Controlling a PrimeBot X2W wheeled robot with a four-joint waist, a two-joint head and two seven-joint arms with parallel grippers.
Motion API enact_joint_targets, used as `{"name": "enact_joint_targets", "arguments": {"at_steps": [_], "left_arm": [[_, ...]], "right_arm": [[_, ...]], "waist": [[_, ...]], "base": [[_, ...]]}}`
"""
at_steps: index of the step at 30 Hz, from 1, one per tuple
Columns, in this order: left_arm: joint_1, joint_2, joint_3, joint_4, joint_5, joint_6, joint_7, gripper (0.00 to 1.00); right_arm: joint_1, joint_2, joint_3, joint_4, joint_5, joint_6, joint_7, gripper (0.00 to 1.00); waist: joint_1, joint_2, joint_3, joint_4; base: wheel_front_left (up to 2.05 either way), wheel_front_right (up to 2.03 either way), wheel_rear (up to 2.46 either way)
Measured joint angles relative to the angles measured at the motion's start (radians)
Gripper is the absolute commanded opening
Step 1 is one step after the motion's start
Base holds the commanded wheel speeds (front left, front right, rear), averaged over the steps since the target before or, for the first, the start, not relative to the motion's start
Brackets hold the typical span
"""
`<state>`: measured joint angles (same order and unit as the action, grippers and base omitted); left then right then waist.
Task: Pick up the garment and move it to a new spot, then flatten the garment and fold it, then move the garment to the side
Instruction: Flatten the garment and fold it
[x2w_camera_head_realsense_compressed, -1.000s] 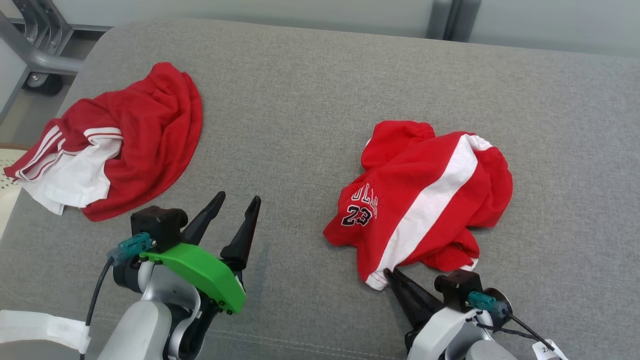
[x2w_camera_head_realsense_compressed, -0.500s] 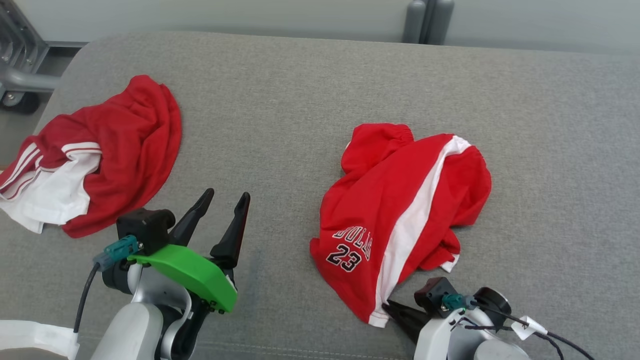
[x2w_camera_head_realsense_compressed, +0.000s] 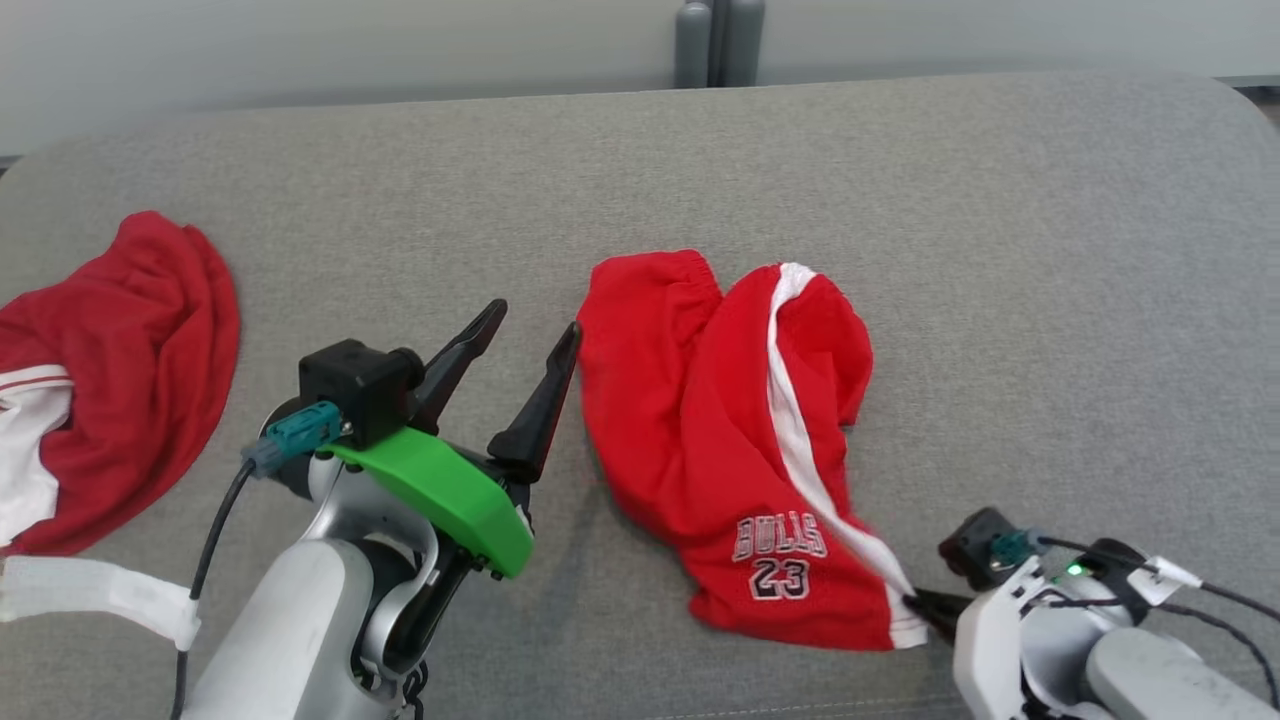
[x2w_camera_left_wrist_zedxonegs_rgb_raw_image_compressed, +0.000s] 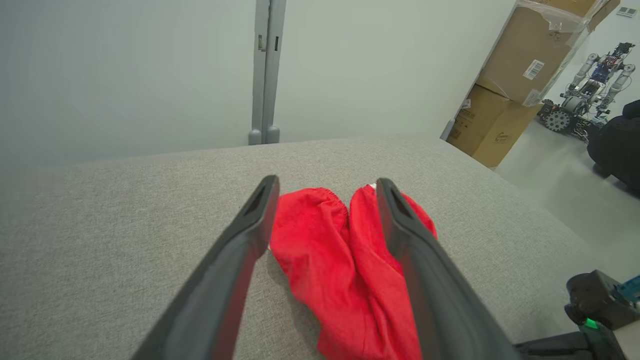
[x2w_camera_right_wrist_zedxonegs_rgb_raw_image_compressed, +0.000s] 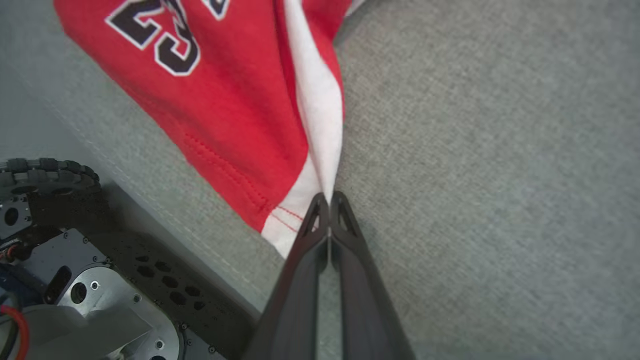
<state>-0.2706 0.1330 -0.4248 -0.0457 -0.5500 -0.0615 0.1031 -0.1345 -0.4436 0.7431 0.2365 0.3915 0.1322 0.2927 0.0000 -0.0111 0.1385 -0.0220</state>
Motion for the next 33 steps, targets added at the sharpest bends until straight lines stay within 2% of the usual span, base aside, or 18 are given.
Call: {"name": "enact_joint_targets", "arguments": {"at_steps": [7, 13, 18, 24, 33], "left_arm": [[-0.071, -0.022, -0.05, -0.002, 0.017, -0.009, 0.047, 1.0], [-0.134, -0.039, -0.103, 0.016, 0.026, -0.018, 0.098, 1.0], [-0.212, -0.068, -0.153, 0.065, 0.026, -0.023, 0.151, 1.0], [-0.314, -0.072, -0.156, 0.149, 0.036, -0.021, 0.208, 1.0], [-0.448, -0.072, -0.184, 0.279, 0.118, -0.007, 0.314, 1.0]], "right_arm": [[-0.008, -0.165, -0.131, -0.018, 0.025, -0.001, 0.058, 0.0], [-0.063, -0.239, -0.187, -0.039, 0.028, -0.001, 0.071, 0.0], [-0.07, -0.215, -0.166, -0.081, 0.042, -0.001, 0.071, 0.0], [-0.07, -0.163, -0.1, -0.118, 0.052, -0.001, 0.071, 0.0], [-0.091, -0.114, -0.038, -0.148, 0.052, -0.001, 0.063, 0.0]], "waist": [[0.0, 0.0, 0.004, -0.087], [0.0, 0.0, 0.014, -0.148], [0.0, 0.0, 0.038, -0.183], [0.0, 0.0, 0.073, -0.222], [0.0, 0.0, 0.118, -0.303]], "base": [[0.0, 0.0, 0.0], [0.0, 0.0, 0.0], [0.0, 0.0, 0.0], [0.0, 0.0, 0.0], [0.0, 0.0, 0.0]]}}
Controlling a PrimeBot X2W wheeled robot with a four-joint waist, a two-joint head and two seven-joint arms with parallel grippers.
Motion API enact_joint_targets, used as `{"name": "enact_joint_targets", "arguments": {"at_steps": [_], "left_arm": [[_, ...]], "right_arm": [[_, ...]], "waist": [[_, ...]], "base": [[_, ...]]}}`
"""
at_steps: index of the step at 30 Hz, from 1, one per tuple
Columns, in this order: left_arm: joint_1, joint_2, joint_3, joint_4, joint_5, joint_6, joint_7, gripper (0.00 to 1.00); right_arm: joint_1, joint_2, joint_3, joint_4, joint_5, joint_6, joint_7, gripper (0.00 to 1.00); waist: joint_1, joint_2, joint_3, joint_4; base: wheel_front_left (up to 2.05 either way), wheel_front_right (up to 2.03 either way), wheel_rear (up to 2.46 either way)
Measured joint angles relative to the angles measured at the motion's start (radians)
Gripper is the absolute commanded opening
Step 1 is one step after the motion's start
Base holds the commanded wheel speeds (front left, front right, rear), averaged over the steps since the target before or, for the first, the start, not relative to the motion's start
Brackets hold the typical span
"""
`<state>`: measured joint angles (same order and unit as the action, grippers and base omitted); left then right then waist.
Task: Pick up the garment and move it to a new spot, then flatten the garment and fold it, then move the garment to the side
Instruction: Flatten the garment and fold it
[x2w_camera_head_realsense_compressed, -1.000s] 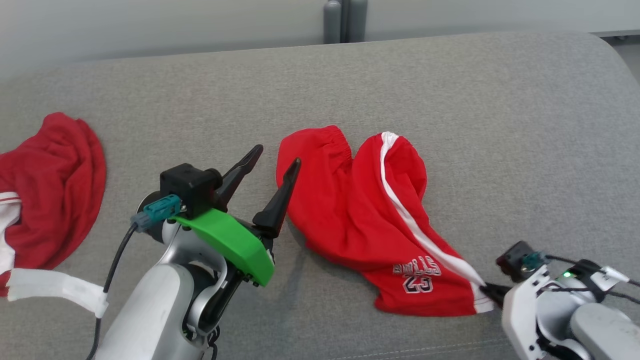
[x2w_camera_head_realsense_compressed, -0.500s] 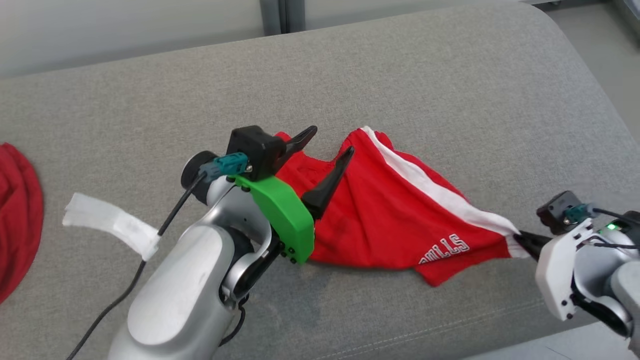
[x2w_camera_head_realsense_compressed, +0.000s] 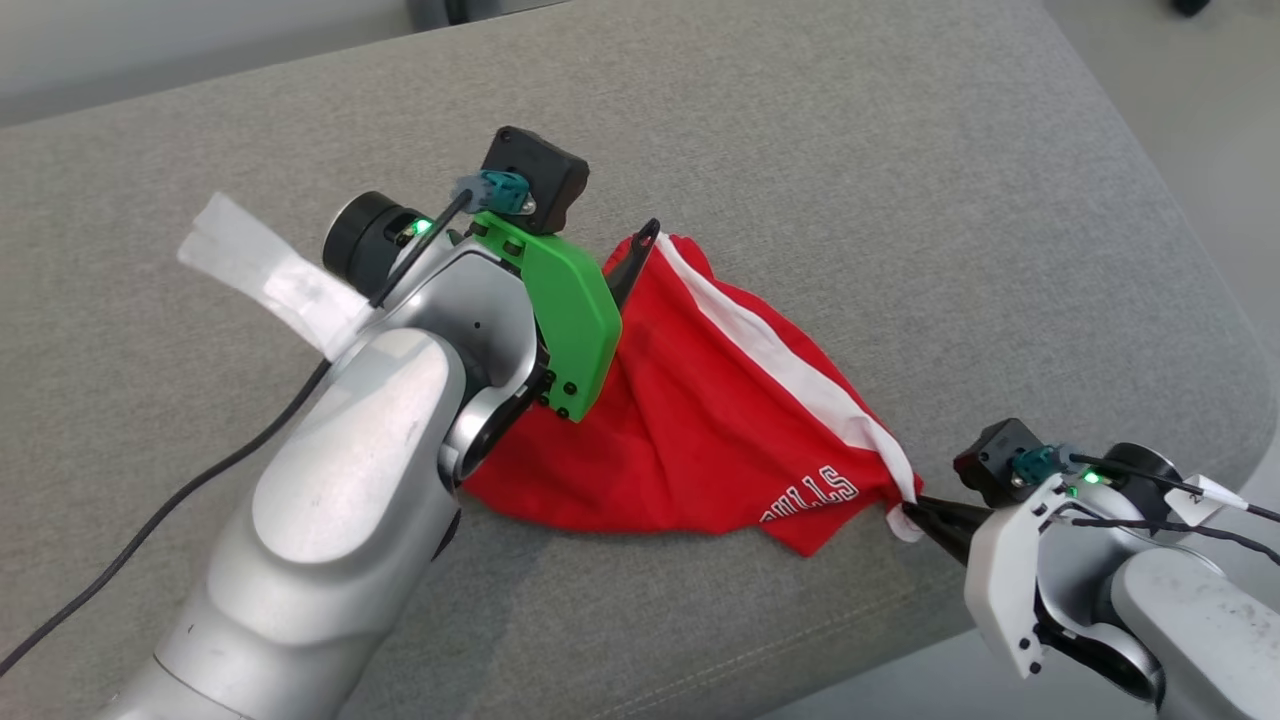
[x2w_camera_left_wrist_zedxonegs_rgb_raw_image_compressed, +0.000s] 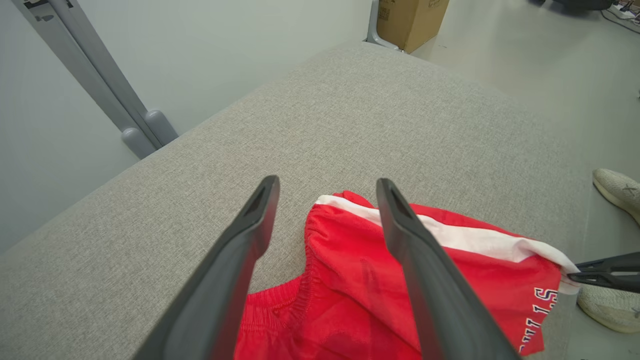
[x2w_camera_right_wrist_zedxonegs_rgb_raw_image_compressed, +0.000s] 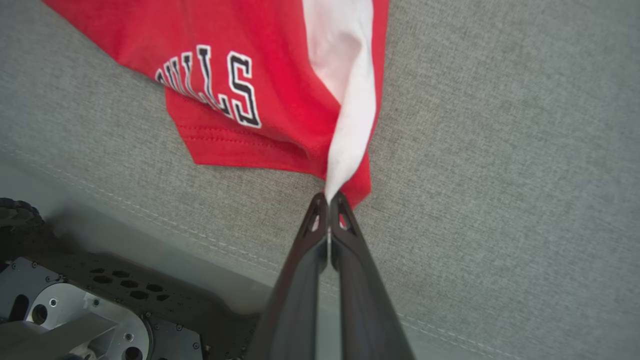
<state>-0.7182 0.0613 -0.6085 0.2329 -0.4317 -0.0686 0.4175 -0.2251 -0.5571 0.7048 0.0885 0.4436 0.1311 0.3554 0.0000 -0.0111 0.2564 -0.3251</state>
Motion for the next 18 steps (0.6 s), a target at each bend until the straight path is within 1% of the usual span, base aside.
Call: {"name": "enact_joint_targets", "arguments": {"at_steps": [5, 11, 14, 16, 18], "left_arm": [[-0.031, 0.001, -0.013, 0.086, 0.033, 0.009, 0.046, 1.0], [-0.073, 0.004, -0.011, 0.155, 0.041, 0.025, 0.083, 1.0], [-0.089, 0.024, -0.006, 0.194, 0.044, 0.025, 0.092, 1.0], [-0.089, 0.029, -0.006, 0.21, 0.049, 0.025, 0.094, 1.0], [-0.089, 0.049, -0.005, 0.239, 0.053, 0.025, 0.103, 1.0]], "right_arm": [[-0.032, 0.039, 0.044, -0.009, -0.001, 0.0, -0.013, 0.0], [-0.078, 0.083, 0.078, -0.021, -0.013, 0.0, -0.04, 0.0], [-0.096, 0.118, 0.106, -0.026, -0.013, 0.0, -0.056, 0.0], [-0.097, 0.126, 0.116, -0.027, -0.014, 0.0, -0.058, 0.0], [-0.097, 0.139, 0.133, -0.025, -0.015, 0.0, -0.066, 0.0]], "waist": [[0.0, 0.0, 0.024, -0.053], [0.0, 0.0, 0.05, -0.118], [0.0, 0.0, 0.064, -0.149], [0.0, 0.0, 0.068, -0.158], [0.0, 0.0, 0.076, -0.177]], "base": [[0.0, 0.0, 0.0], [0.0, 0.0, 0.0], [0.0, 0.0, 0.0], [0.0, 0.0, 0.0], [0.0, 0.0, 0.0]]}}
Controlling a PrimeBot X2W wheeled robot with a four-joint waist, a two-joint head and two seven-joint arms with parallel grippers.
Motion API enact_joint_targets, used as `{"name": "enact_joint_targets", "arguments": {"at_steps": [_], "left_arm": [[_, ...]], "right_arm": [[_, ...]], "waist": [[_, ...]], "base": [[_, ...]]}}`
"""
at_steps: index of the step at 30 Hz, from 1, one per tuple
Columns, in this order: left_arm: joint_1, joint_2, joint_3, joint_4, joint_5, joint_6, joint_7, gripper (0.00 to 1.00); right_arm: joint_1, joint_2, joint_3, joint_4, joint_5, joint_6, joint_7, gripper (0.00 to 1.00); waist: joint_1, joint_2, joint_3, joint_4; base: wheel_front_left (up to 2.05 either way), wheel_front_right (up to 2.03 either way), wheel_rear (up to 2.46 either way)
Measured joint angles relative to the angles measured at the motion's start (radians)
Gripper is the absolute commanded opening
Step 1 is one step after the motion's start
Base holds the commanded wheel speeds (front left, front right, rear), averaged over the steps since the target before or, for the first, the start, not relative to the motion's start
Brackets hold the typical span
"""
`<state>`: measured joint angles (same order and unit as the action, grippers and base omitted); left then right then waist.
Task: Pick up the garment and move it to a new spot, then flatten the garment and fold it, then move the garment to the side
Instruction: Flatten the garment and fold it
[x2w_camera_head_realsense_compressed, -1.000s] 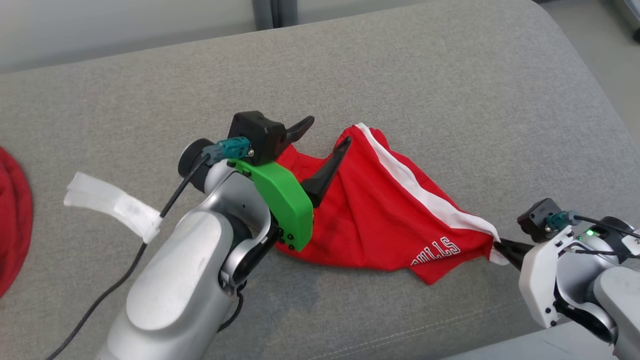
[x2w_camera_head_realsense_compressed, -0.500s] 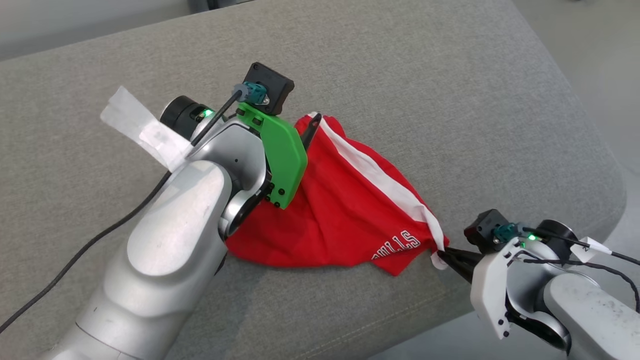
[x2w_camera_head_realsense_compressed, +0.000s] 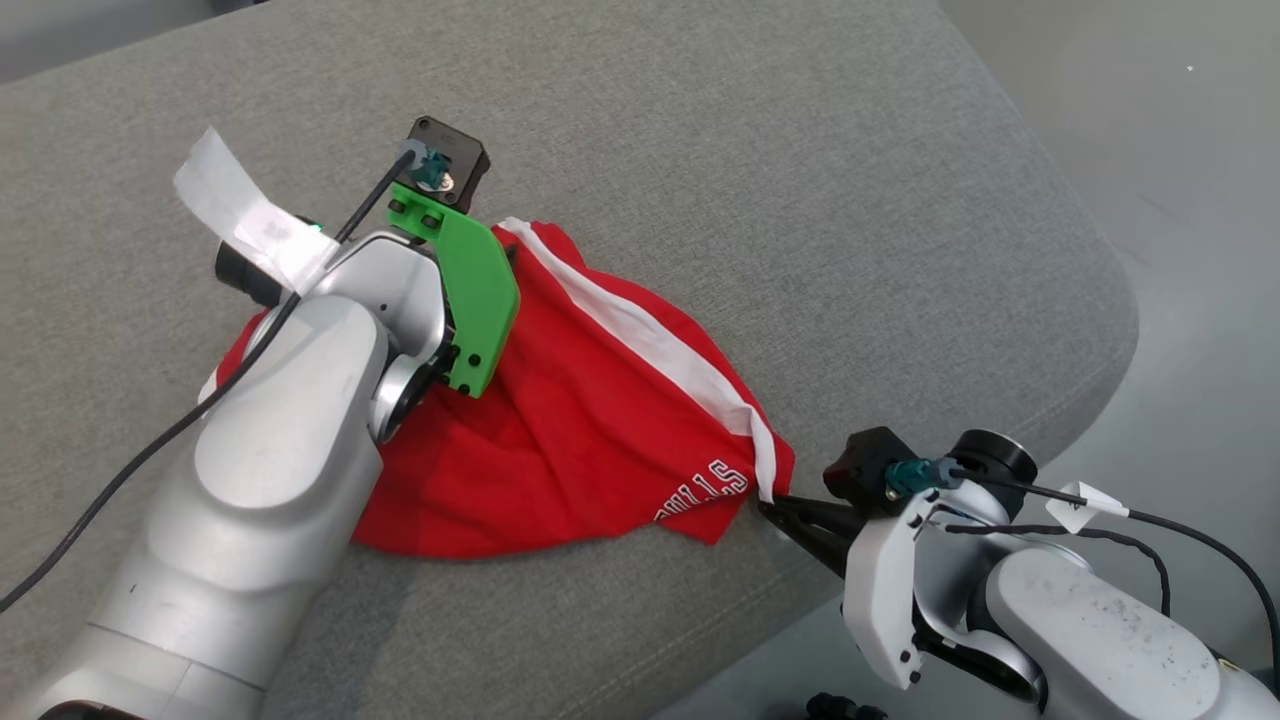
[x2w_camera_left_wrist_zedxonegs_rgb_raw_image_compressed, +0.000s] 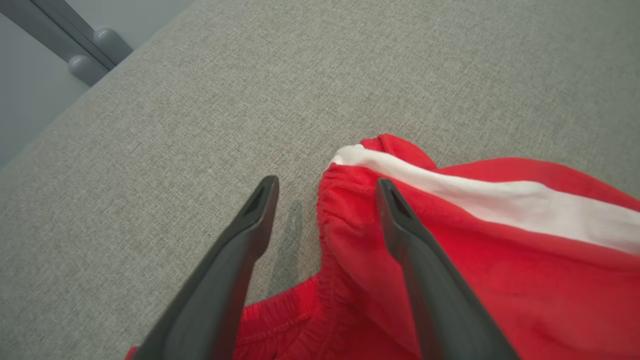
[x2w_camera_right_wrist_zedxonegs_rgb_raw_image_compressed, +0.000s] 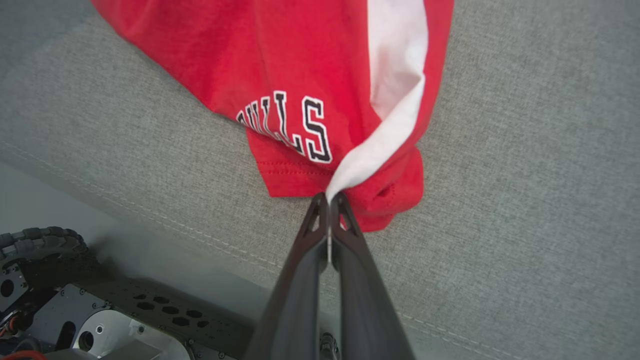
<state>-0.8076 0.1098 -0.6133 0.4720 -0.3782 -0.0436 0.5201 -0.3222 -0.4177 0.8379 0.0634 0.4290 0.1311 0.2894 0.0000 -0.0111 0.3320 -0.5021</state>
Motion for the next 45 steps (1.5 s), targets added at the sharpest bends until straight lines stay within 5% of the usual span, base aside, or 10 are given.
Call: {"name": "enact_joint_targets", "arguments": {"at_steps": [26, 28, 29, 30, 31, 39, 45], "left_arm": [[-0.016, -0.031, 0.018, 0.197, -0.044, -0.017, -0.003, 0.99], [-0.01, -0.032, 0.016, 0.204, -0.048, -0.017, -0.01, 0.78], [-0.009, -0.032, 0.016, 0.208, -0.051, -0.018, -0.012, 0.45], [-0.008, -0.034, 0.015, 0.212, -0.052, -0.019, -0.019, 0.31], [-0.008, -0.038, 0.011, 0.216, -0.054, -0.026, -0.027, 0.0], [-0.01, -0.064, 0.002, 0.201, -0.105, -0.049, -0.105, 0.0], [-0.103, -0.065, 0.064, 0.123, -0.112, -0.054, -0.215, 0.0]], "right_arm": [[0.0, 0.014, 0.021, 0.093, 0.005, 0.0, -0.052, 0.0], [0.0, 0.014, 0.017, 0.098, 0.005, 0.0, -0.056, 0.0], [0.0, 0.014, 0.015, 0.1, 0.005, 0.0, -0.06, 0.0], [0.0, 0.014, 0.012, 0.103, 0.006, 0.0, -0.062, 0.0], [0.0, 0.012, 0.009, 0.105, 0.007, 0.0, -0.065, 0.0], [0.0, -0.016, -0.031, 0.112, 0.014, -0.009, -0.1, 0.0], [-0.072, -0.082, -0.158, 0.029, 0.049, -0.011, -0.162, 0.0]], "waist": [[0.0, 0.0, 0.011, -0.053], [0.0, 0.0, 0.01, -0.053], [0.0, 0.0, 0.009, -0.052], [0.0, 0.0, 0.009, -0.05], [0.0, 0.0, 0.007, -0.048], [0.0, 0.0, -0.017, -0.009], [0.0, 0.0, -0.058, 0.058]], "base": [[0.0, 0.0, 0.0], [0.0, 0.0, 0.0], [0.0, 0.0, 0.0], [0.0, 0.0, 0.0], [0.0, 0.0, 0.0], [0.0, 0.0, 0.0], [0.0, 0.0, 0.0]]}}
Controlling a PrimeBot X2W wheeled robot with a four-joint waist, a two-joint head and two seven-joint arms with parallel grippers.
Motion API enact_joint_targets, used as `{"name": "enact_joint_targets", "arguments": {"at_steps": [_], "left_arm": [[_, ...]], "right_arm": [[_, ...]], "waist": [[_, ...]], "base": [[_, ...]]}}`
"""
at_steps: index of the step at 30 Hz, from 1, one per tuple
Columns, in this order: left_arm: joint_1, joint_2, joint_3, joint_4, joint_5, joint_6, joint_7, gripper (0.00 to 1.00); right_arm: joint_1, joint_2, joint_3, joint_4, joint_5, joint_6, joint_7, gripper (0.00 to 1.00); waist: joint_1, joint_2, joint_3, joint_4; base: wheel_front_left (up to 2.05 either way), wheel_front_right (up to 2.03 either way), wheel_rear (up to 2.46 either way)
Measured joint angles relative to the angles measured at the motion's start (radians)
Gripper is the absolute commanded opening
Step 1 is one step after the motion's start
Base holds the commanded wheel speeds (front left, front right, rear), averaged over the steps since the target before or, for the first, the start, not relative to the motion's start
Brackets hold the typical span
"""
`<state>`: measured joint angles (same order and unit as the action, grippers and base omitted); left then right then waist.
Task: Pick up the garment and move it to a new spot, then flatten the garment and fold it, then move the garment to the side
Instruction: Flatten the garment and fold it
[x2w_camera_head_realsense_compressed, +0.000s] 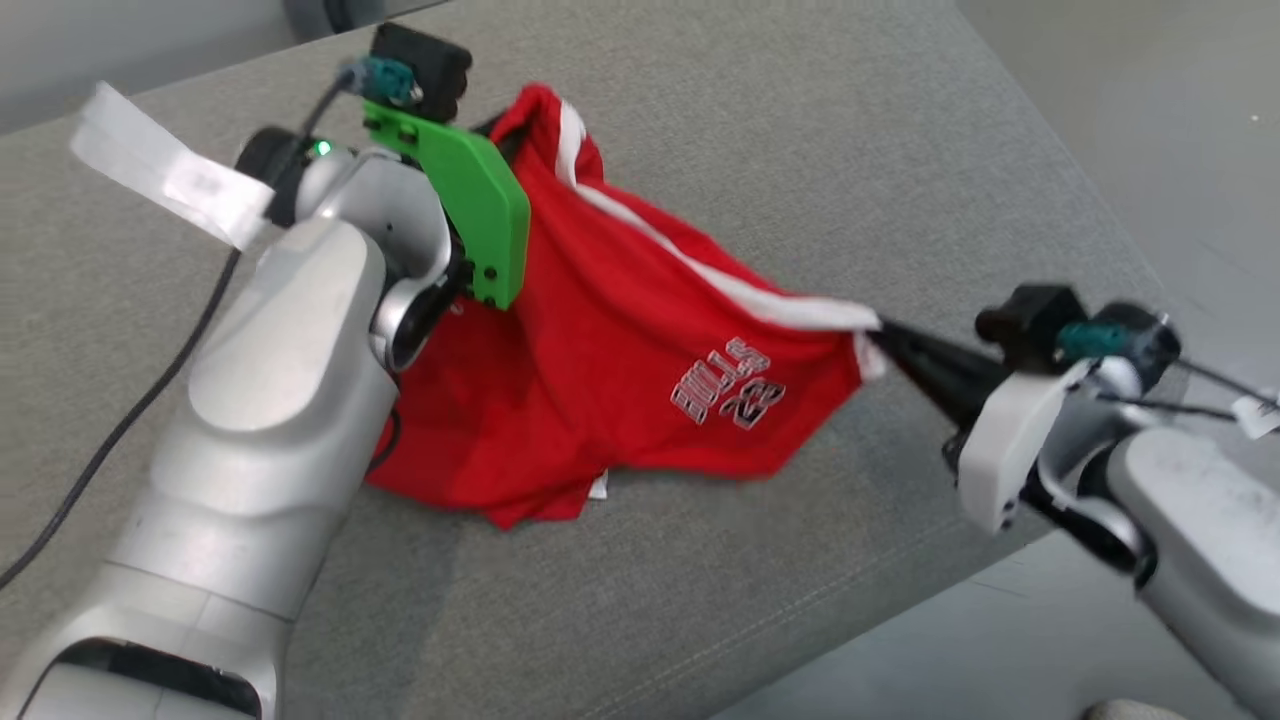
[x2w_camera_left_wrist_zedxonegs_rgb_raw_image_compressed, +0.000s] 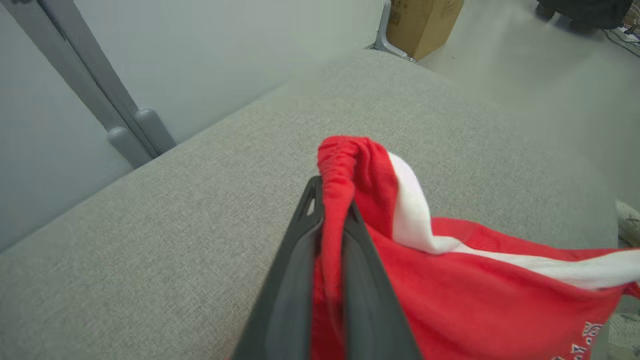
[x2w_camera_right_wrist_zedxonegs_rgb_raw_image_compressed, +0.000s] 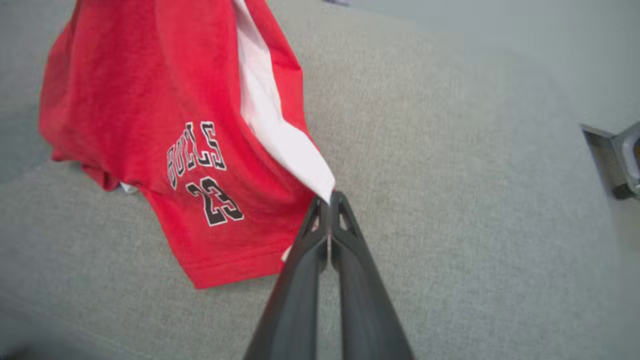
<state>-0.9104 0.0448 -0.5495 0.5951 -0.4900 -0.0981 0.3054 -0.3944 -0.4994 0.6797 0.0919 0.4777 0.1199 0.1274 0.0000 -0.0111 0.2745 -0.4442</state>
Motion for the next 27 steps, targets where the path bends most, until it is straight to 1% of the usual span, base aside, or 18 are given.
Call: {"name": "enact_joint_targets", "arguments": {"at_steps": [6, 9, 12, 15, 18, 23, 27], "left_arm": [[-0.066, 0.006, 0.095, -0.078, -0.051, 0.0, -0.062, 0.0], [-0.098, 0.012, 0.148, -0.126, -0.077, 0.0, -0.087, 0.0], [-0.107, 0.017, 0.201, -0.172, -0.123, 0.0, -0.117, 0.0], [-0.101, 0.032, 0.231, -0.209, -0.154, 0.0, -0.127, 0.0], [-0.061, 0.035, 0.249, -0.237, -0.199, -0.001, -0.117, 0.0], [0.042, 0.036, 0.25, -0.291, -0.25, -0.003, -0.065, 0.0], [0.071, 0.035, 0.24, -0.352, -0.295, -0.004, 0.001, 0.0]], "right_arm": [[-0.168, -0.086, -0.103, -0.132, -0.007, 0.0, -0.03, 0.0], [-0.237, -0.137, -0.131, -0.175, -0.03, 0.001, -0.03, 0.0], [-0.275, -0.168, -0.146, -0.211, -0.029, 0.003, -0.028, 0.0], [-0.278, -0.177, -0.157, -0.241, 0.007, 0.003, -0.019, 0.0], [-0.274, -0.205, -0.184, -0.277, 0.057, 0.003, -0.004, 0.0], [-0.233, -0.277, -0.259, -0.322, 0.151, 0.003, 0.033, 0.0], [-0.182, -0.331, -0.313, -0.359, 0.22, 0.0, 0.079, 0.0]], "waist": [[0.0, 0.0, -0.047, 0.07], [0.0, 0.0, -0.068, 0.108], [0.0, 0.0, -0.087, 0.148], [0.0, 0.0, -0.106, 0.188], [0.0, 0.0, -0.127, 0.228], [0.0, 0.0, -0.157, 0.297], [0.0, 0.0, -0.175, 0.353]], "base": [[0.0, 0.0, 0.0], [0.0, 0.0, 0.0], [0.0, 0.0, 0.0], [0.0, 0.0, 0.0], [0.0, 0.0, 0.0], [0.0, 0.0, 0.0], [0.0, 0.0, 0.0]]}}
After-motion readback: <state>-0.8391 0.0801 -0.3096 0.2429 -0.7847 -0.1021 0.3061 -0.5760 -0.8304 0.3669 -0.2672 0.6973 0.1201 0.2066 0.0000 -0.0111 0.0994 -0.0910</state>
